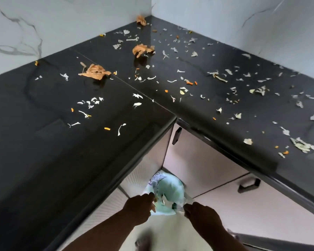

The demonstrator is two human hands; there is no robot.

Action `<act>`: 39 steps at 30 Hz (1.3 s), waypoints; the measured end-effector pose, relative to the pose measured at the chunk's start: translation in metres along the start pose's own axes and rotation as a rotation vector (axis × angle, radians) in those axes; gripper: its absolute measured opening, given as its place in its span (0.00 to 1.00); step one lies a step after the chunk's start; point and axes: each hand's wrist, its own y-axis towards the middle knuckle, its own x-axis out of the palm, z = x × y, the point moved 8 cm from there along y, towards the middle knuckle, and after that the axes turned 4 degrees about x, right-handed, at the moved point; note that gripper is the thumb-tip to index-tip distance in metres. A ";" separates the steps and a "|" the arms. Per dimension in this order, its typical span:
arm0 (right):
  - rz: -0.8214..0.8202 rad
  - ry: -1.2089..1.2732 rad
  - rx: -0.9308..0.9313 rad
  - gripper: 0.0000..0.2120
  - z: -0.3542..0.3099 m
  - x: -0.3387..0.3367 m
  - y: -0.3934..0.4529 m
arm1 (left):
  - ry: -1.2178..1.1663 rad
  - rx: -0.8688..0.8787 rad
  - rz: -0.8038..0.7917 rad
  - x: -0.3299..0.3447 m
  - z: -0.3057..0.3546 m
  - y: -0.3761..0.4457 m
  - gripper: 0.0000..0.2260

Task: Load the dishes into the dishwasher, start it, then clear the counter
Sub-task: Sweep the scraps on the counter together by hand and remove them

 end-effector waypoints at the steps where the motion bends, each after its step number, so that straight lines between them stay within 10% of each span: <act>1: 0.021 -0.012 0.008 0.21 -0.002 0.002 0.008 | 0.018 -0.005 -0.015 0.005 -0.002 0.008 0.16; 19: 0.069 -0.152 -0.162 0.23 0.007 0.221 0.194 | -0.191 -0.178 0.147 0.142 -0.049 0.158 0.20; 24: -0.039 -0.025 -0.176 0.36 0.012 0.264 0.197 | -0.273 -0.219 0.157 0.153 -0.067 0.177 0.20; 39: -0.051 -0.012 -0.055 0.36 0.048 0.273 0.151 | -0.313 -0.211 0.218 0.158 -0.064 0.216 0.12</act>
